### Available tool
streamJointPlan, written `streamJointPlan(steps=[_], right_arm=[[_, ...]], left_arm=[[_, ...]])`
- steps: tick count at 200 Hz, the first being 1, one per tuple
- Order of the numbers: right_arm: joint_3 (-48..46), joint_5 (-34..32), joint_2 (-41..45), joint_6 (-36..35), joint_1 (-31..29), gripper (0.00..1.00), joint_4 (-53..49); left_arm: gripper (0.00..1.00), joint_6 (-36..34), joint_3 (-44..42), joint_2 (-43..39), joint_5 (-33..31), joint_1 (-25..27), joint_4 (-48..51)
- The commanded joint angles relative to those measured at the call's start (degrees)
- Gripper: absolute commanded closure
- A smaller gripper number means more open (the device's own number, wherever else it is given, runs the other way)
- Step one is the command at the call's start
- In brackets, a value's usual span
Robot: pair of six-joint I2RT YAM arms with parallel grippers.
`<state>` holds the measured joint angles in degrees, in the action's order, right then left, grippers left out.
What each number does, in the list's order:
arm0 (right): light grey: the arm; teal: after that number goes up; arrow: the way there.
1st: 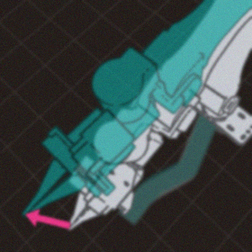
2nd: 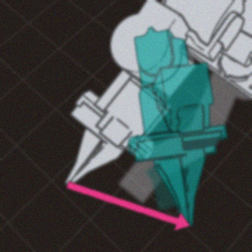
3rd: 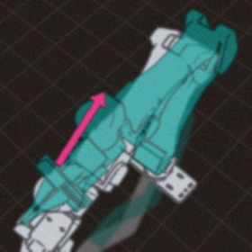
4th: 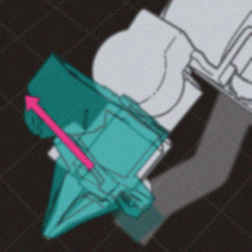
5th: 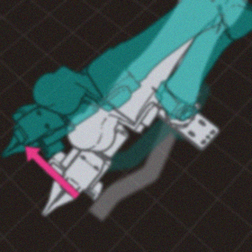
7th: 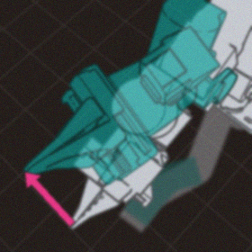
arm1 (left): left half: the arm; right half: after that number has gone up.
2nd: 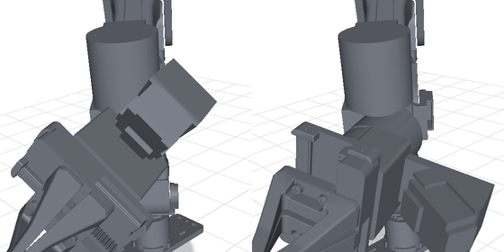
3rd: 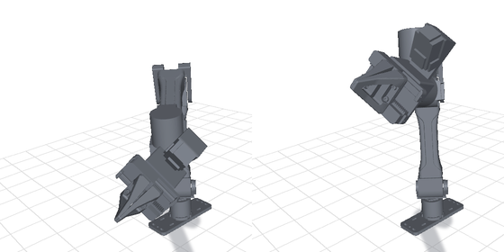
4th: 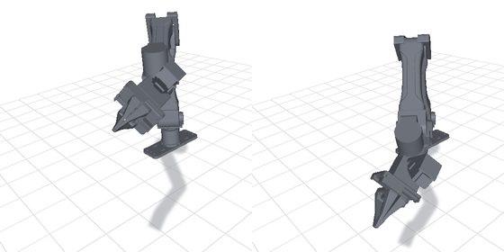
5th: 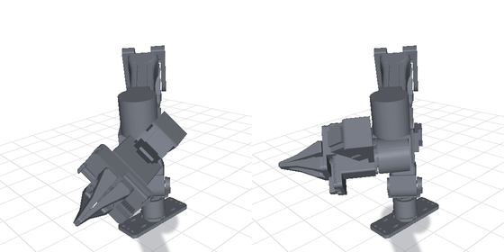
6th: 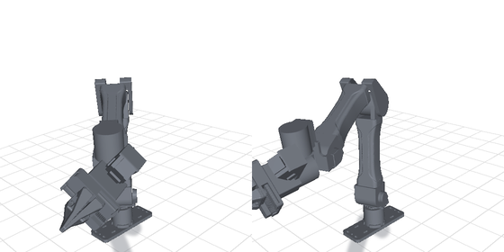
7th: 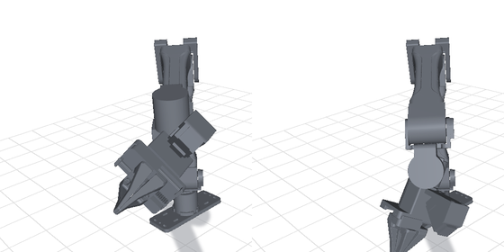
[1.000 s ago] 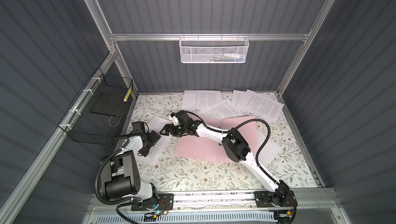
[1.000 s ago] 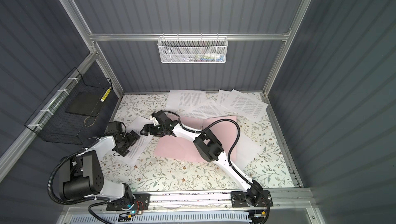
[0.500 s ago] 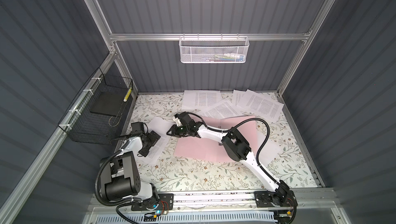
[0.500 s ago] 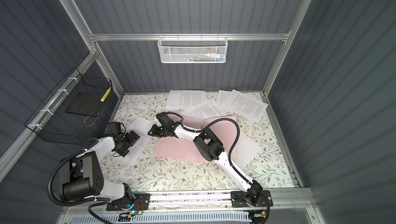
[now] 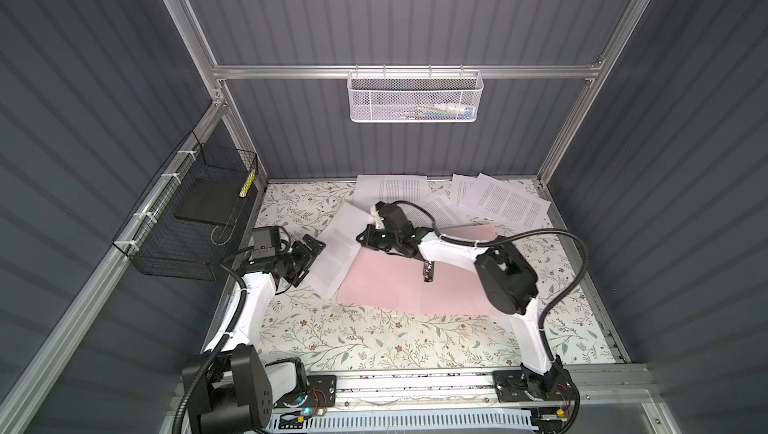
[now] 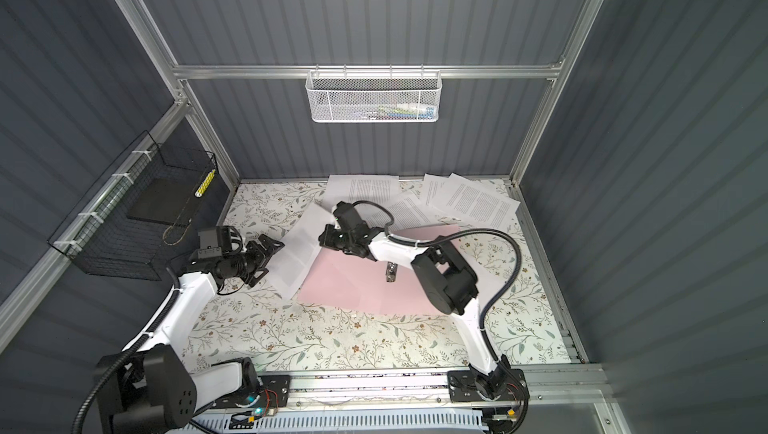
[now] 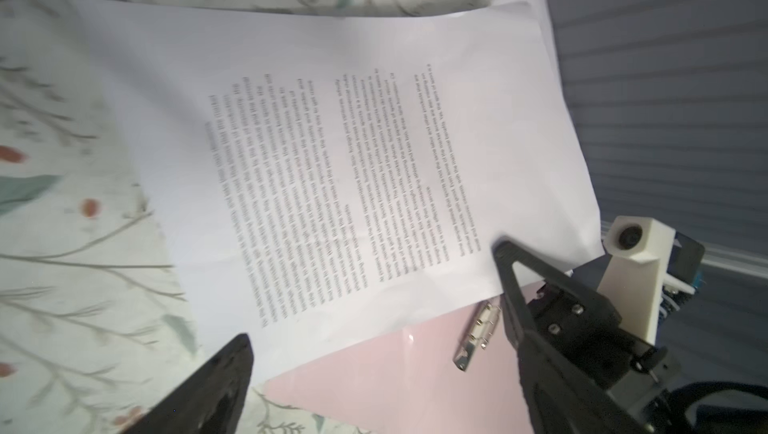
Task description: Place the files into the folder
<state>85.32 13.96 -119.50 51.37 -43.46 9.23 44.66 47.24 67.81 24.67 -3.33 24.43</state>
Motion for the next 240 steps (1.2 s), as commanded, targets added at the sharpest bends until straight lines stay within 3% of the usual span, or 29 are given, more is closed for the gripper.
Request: streamJointPlan(steps=[1, 38, 68, 96, 115, 165, 212, 240], right_arm=[[-10.86, -6.96, 8.28, 2.12, 3.57, 1.0, 6.03], [-32.91, -17.67, 25.01, 6.7, 8.72, 1.0, 8.43], [-48.52, -32.41, 37.24, 12.87, 9.23, 1.0, 8.33], [-55.8, -42.44, 43.61, 19.17, 6.56, 1.0, 7.46], [-55.85, -48.63, 46.01, 25.13, 4.55, 1.0, 0.66], [-55.5, -50.06, 46.35, 33.64, 3.45, 1.0, -4.61], [-55.26, -49.4, 47.33, 36.87, 2.08, 1.0, -5.65], [-55.59, -49.15, 48.48, 37.71, 1.62, 1.0, -5.84]], left_arm=[[0.0, 5.17, 0.65, -1.05, 2.93, 5.92, -3.36], [0.0, 10.05, 0.14, 2.87, 1.13, 20.24, -12.03], [0.0, 16.62, -1.59, 9.26, 0.67, 31.3, -23.56], [0.0, 24.36, -4.18, 13.82, -0.75, 38.55, -34.3], [0.0, 30.37, -6.74, 15.97, -2.13, 42.0, -42.53], [0.0, 39.7, -7.49, 23.02, -8.19, 49.28, -54.65], [0.0, 45.88, -4.29, 32.13, -8.33, 52.44, -63.18], [0.06, 48.09, -3.34, 36.0, -9.4, 53.14, -68.84]])
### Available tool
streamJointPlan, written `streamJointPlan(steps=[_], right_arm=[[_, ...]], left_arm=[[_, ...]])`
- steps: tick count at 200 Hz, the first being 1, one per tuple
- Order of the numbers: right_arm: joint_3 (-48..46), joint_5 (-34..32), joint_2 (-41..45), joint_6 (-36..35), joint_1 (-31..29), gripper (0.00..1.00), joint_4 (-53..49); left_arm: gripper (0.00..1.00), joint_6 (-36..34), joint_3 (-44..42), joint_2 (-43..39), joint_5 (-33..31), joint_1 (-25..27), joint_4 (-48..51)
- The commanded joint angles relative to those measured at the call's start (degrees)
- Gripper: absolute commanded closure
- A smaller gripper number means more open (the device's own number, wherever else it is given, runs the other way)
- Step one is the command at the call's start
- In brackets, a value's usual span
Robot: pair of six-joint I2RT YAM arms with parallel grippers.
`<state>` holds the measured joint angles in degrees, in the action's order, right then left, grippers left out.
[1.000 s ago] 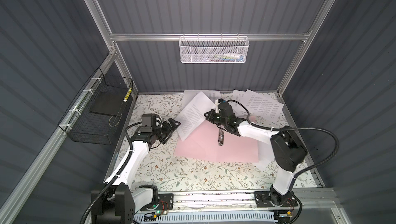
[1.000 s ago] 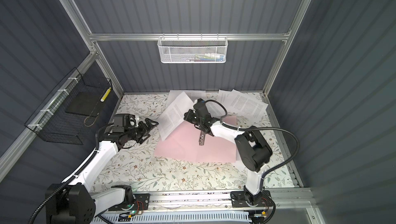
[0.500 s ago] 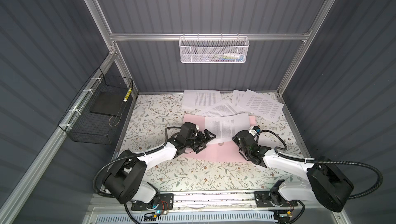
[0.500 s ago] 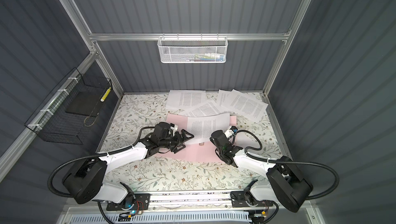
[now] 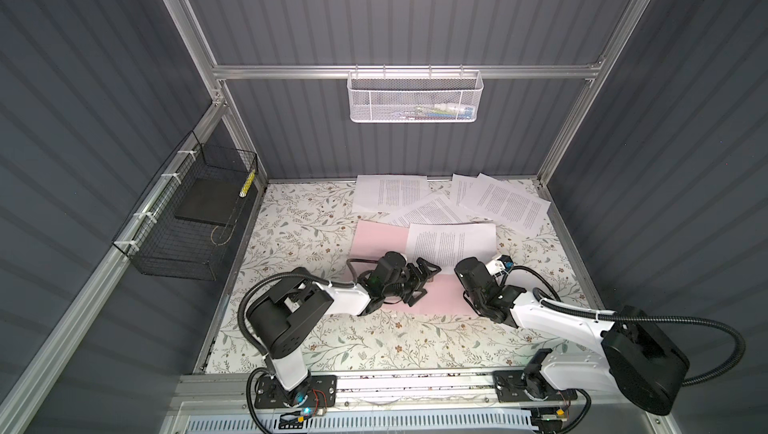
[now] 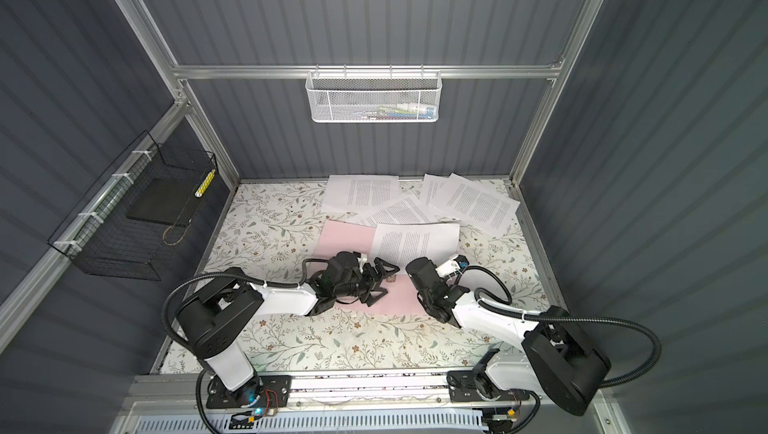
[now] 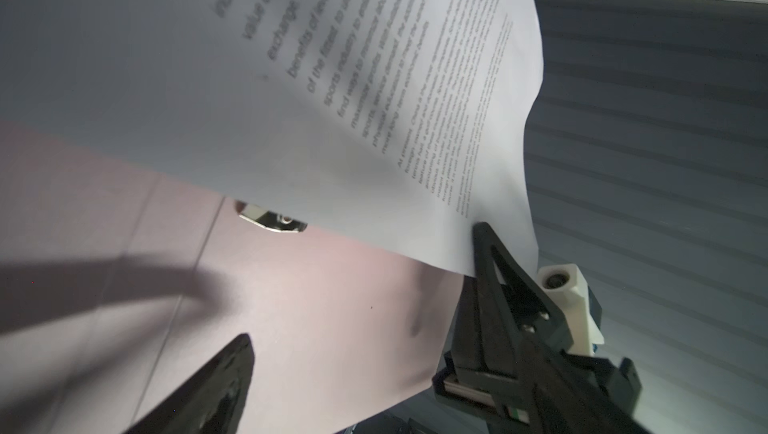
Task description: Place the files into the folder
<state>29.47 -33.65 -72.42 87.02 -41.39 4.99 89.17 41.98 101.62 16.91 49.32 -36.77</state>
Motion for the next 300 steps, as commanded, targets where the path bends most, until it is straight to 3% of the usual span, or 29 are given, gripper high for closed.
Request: streamJointPlan(steps=[1, 44, 62, 95, 135, 210, 235, 249, 256, 270, 278, 289, 300], right_arm=[[0.2, -1.53, 1.45, 2.12, -0.5, 1.0, -1.54], [-1.04, -1.0, 2.76, 3.15, -0.89, 1.0, -1.48], [-1.34, -1.11, 3.04, 3.38, -0.98, 1.0, -1.45], [-1.96, -1.3, 3.36, 3.83, -1.07, 1.0, -1.03], [-2.84, -1.47, 3.6, 4.36, -1.15, 1.0, -0.84], [-3.81, -0.95, 2.66, 5.31, -1.16, 1.0, 1.25], [-4.07, -0.78, 2.85, 5.12, -1.13, 1.0, 1.43], [-4.33, -0.67, 3.07, 2.66, -1.1, 1.0, 2.72], [-4.34, -0.57, 3.49, -0.22, -1.07, 0.88, 3.57], [-4.38, 0.52, 5.22, -9.63, -1.07, 0.41, 5.85], [-4.66, 2.44, 7.02, -17.66, -0.75, 0.22, 8.62], [-4.96, 4.97, 10.82, -26.71, -0.17, 0.03, 10.06], [-3.55, 11.65, 13.19, -33.0, 2.69, 0.01, 7.66]], left_arm=[[0.06, 3.66, 1.95, 2.31, -1.67, 0.46, -7.84], [0.22, 7.52, 5.07, 8.58, -2.22, 0.73, -15.3], [0.34, 9.44, 6.66, 11.28, -2.39, 1.01, -18.15], [0.47, 10.68, 10.71, 14.54, -2.86, 2.08, -18.48], [0.71, 11.11, 11.97, 15.18, -3.76, 2.05, -18.09], [0.88, 12.0, 11.46, 15.33, -4.44, 2.39, -18.22], [1.0, 12.24, 11.83, 15.84, -4.4, 2.53, -17.99], [1.0, 12.34, 12.25, 16.31, -4.16, 2.48, -17.98], [1.0, 12.26, 12.6, 16.65, -3.91, 2.47, -18.06], [1.0, 11.18, 13.27, 16.74, -3.36, 2.53, -18.1], [1.0, 9.9, 13.66, 16.42, -2.72, 2.19, -16.79], [1.0, 6.82, 13.92, 15.47, -1.64, 1.1, -14.45], [1.0, 2.89, 13.71, 13.82, -0.33, -0.52, -11.13]])
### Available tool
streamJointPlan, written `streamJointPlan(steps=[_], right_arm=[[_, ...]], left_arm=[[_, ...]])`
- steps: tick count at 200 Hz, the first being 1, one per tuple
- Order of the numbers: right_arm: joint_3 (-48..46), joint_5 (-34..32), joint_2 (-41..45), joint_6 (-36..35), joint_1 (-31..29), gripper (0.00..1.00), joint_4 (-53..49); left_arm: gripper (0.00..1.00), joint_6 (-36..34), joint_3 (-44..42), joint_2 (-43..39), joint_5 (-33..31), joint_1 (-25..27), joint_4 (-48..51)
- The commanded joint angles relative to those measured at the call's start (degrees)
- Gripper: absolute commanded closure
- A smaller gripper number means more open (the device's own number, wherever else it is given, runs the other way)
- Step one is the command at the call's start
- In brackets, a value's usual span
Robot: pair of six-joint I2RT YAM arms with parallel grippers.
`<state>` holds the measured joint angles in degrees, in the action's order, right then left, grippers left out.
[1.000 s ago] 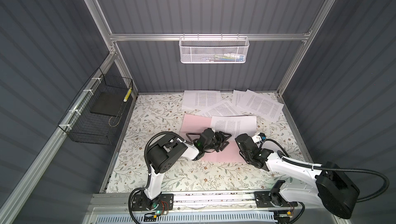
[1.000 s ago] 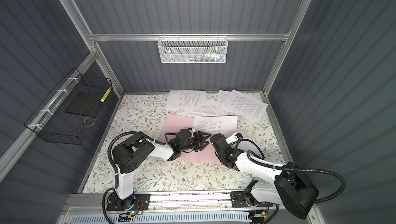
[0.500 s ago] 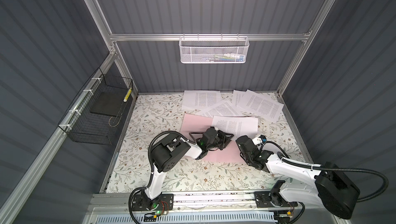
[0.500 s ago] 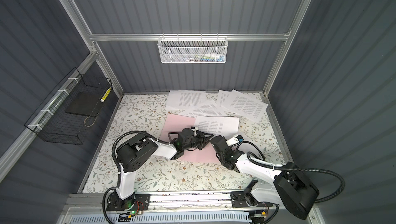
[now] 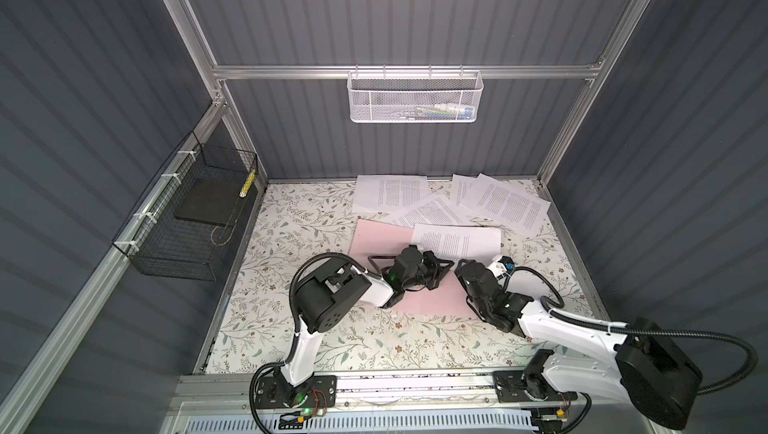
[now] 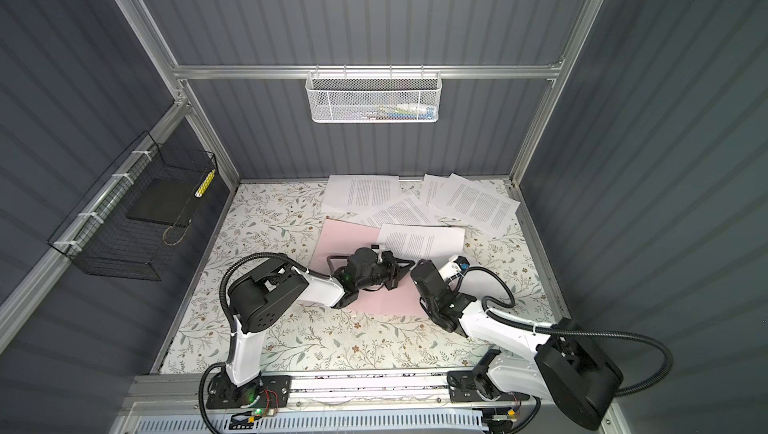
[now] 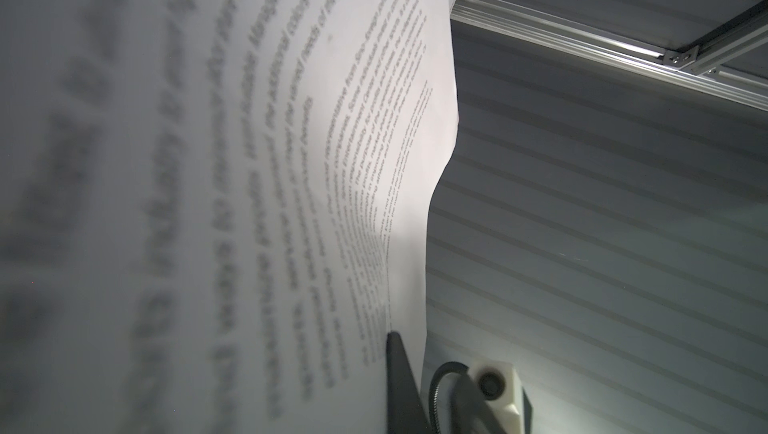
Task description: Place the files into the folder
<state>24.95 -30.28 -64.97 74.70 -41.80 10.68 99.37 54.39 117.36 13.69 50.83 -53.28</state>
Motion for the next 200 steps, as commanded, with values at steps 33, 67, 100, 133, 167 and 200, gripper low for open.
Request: streamJointPlan(steps=[33, 67, 100, 133, 167, 200], right_arm=[[9.08, 24.84, 11.24, -32.6, 10.74, 0.01, -13.46], [13.4, 26.75, 18.62, -39.71, 12.0, 0.01, -20.7], [16.0, 37.87, 15.79, -42.34, 20.52, 0.01, -21.33], [17.08, 42.08, 9.56, -43.38, 24.34, 0.01, -17.9], [15.39, 50.8, 4.48, -40.92, 29.41, 0.01, -10.9], [15.96, 56.85, -3.98, -40.46, 30.81, 0.01, -7.39]], left_arm=[[1.0, -29.67, 6.58, -8.5, 11.05, -8.7, 31.58], [1.0, -52.91, 13.44, -13.26, 18.22, -16.85, 57.93], [1.0, -68.71, 23.63, -11.59, 30.31, -19.73, 75.74], [1.0, -72.29, 26.11, -13.75, 37.02, -19.69, 79.38], [1.0, -75.38, 24.58, -18.04, 38.95, -19.45, 82.27], [1.0, -88.38, 30.13, -8.36, 24.24, -19.47, 100.52]])
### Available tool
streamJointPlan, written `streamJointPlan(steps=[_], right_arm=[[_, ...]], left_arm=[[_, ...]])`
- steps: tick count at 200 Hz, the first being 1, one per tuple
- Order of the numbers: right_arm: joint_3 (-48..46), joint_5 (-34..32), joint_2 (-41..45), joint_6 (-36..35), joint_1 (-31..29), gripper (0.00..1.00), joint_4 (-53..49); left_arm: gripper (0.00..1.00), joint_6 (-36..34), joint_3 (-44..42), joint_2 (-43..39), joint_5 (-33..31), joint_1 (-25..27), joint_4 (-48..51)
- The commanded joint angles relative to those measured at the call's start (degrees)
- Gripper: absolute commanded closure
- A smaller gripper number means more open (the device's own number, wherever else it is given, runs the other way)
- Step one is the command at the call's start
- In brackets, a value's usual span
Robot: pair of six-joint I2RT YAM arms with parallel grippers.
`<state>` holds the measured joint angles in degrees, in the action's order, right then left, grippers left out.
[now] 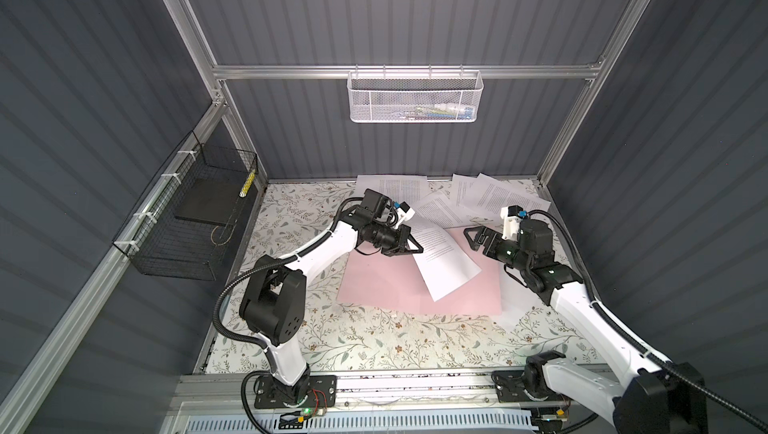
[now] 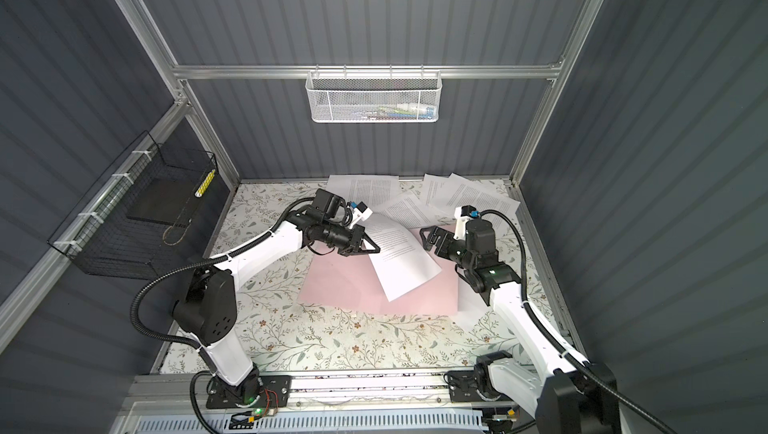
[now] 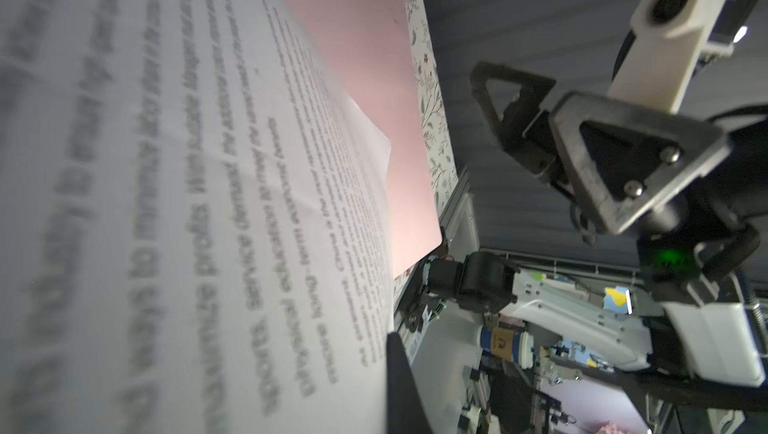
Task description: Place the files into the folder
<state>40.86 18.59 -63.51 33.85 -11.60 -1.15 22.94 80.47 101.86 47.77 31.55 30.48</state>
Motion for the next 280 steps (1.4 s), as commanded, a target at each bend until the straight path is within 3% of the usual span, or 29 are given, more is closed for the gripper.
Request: streamJointPlan(steps=[1, 34, 79, 117, 163, 195, 280], right_arm=[[0.16, 8.14, -5.82, 0.37, 0.61, 0.01, 4.42], [1.99, 13.36, -14.27, 1.23, 0.48, 0.01, 5.92], [4.01, 13.47, -20.9, -1.98, -0.31, 0.01, 2.86], [6.87, 17.35, -27.09, -3.92, -2.17, 0.04, 2.35], [10.02, 21.0, -34.61, -5.02, -4.29, 0.32, 1.15], [9.81, 24.24, -37.58, -4.35, -4.8, 0.38, 2.6], [8.45, 28.7, -40.11, -1.56, -5.53, 0.69, 7.57]], left_arm=[[1.0, -12.13, 4.11, 7.65, -10.26, -0.23, 17.01], [1.0, -15.0, 6.09, 17.94, -16.66, -0.69, 21.85], [1.0, -15.71, 6.79, 16.53, -25.46, -1.66, 25.77], [1.0, -15.56, 7.15, 16.5, -27.68, -1.8, 25.81], [1.0, -15.08, 6.31, 16.79, -27.43, -1.76, 24.56], [1.0, -14.35, 5.49, 16.58, -25.08, -1.76, 22.62], [1.0, -13.66, 4.96, 15.87, -21.61, -1.76, 20.59]])
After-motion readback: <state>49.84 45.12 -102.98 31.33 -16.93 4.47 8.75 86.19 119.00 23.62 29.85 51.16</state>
